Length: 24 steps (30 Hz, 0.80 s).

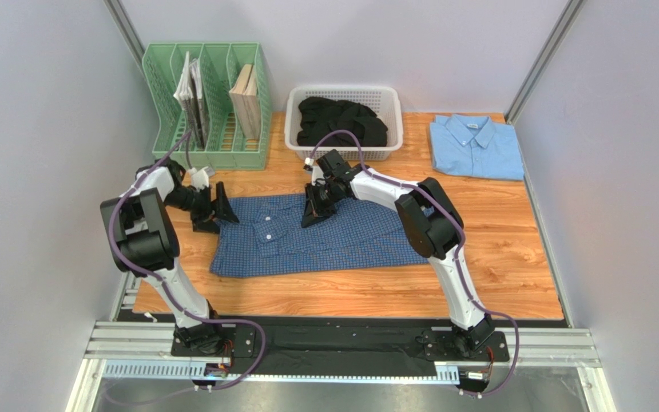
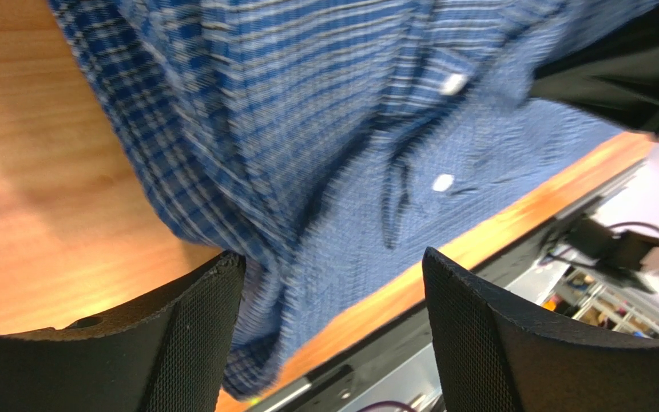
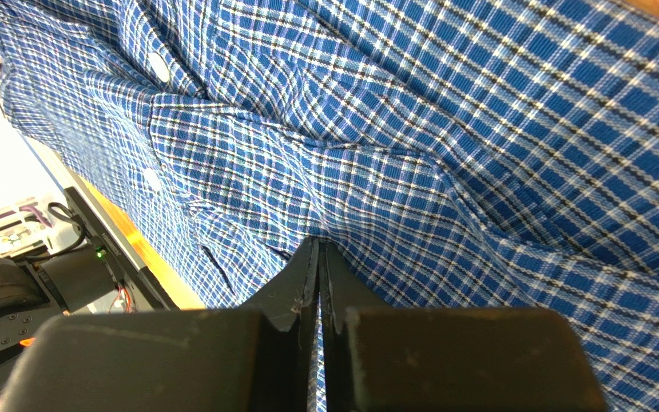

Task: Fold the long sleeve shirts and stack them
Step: Fold the shirt

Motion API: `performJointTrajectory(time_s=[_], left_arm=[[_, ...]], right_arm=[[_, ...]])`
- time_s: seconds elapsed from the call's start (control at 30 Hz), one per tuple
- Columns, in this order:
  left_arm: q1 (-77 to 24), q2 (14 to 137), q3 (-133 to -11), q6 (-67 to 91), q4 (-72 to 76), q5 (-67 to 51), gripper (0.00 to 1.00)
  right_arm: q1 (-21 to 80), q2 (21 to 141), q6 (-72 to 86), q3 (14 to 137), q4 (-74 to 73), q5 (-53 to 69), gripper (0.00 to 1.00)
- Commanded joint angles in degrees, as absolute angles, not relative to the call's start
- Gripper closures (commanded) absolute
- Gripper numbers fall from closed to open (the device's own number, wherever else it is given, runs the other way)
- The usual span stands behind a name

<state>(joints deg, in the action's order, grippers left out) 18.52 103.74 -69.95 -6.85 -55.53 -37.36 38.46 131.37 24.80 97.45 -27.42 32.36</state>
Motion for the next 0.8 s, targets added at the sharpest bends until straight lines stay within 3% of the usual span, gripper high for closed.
performJointTrajectory(time_s=[0.0,0.33,0.63,0.77], left_arm=[[19.16,106.78,-72.33,-12.3,-53.18,-32.0,0.18],[16.18,111.62,-76.21,-13.37,-56.26,-34.28,0.18],[14.42,111.71,-74.53,-11.34,-54.4,-38.93,0.4],[14.06,108.82,-73.74,-11.6,-54.93,-42.88,0.61]], right_arm=[[38.85,132.01,23.82,97.21,-30.15,28.83,0.97],[39.02,132.98,24.17,97.65,-30.06,28.83,0.97],[39.11,132.98,24.17,97.29,-30.32,28.74,0.97],[39.11,133.07,24.17,97.38,-30.24,28.48,0.97]])
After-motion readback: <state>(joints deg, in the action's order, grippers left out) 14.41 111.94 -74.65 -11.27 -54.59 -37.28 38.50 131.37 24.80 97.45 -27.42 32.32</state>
